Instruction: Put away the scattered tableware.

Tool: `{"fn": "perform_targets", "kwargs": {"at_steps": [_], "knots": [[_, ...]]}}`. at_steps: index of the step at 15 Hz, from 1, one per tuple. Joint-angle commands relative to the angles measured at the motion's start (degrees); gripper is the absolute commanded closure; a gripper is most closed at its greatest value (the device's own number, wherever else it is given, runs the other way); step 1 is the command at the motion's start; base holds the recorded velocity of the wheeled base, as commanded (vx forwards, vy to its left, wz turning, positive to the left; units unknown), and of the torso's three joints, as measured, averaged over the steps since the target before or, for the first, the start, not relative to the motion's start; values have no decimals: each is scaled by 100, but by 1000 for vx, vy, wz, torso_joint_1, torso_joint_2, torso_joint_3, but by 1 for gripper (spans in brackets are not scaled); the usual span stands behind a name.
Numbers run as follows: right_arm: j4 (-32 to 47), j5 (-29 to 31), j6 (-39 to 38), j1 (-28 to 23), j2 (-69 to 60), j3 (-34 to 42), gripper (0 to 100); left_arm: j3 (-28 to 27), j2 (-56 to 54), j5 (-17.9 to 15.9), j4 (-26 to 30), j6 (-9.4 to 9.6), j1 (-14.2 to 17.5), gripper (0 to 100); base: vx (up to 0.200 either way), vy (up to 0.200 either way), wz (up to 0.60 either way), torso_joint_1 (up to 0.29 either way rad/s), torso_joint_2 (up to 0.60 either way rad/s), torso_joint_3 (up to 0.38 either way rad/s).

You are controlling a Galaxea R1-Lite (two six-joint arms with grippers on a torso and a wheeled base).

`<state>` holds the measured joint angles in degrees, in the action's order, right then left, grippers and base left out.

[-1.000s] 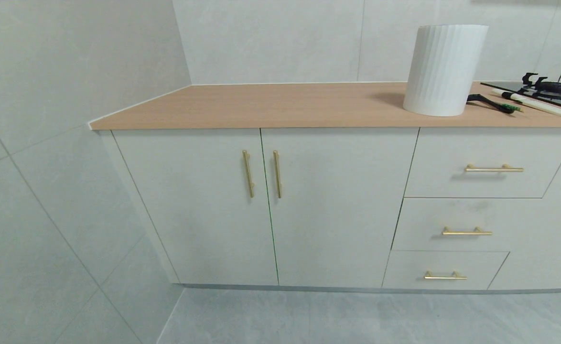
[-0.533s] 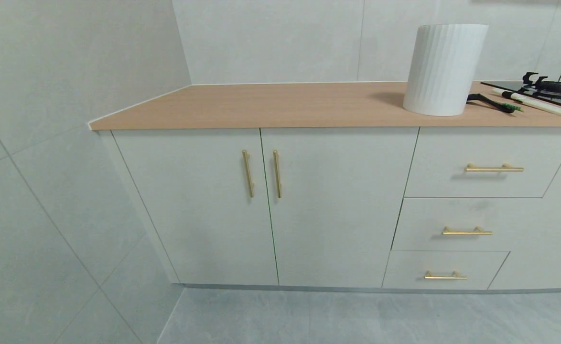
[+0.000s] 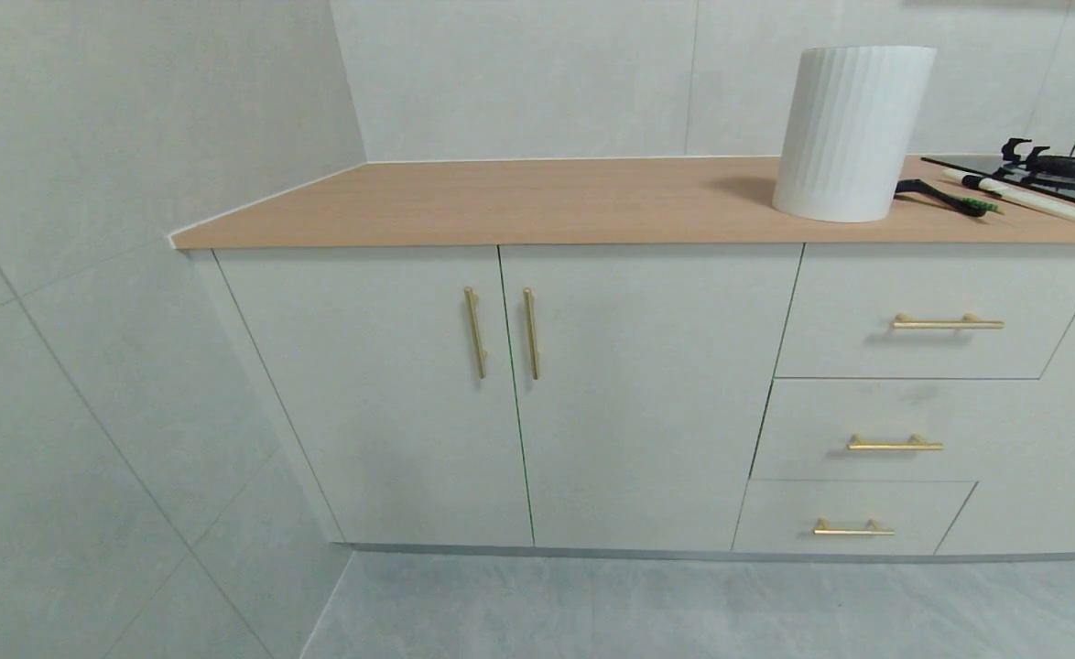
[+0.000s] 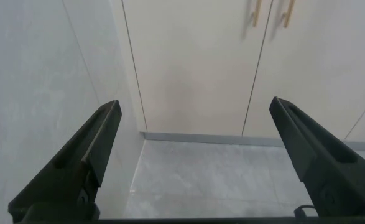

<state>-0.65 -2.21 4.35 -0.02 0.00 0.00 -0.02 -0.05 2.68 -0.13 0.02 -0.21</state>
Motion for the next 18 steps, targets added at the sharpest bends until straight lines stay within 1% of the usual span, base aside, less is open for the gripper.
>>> {"fn": "perform_targets", "kwargs": {"at_steps": [1,10,18], "knots": [[-32,-17,13,2,18,0,0,2,5,13,-4,-55,3,0,0,0,0,0,0,0],[-41,-8,-31,2,9,0,0,2,5,4,-4,-29,3,0,0,0,0,0,0,0],[-41,1,-40,2,9,0,0,2,5,-5,-4,-29,-6,0,0,-200,0,3,5,4]]}}
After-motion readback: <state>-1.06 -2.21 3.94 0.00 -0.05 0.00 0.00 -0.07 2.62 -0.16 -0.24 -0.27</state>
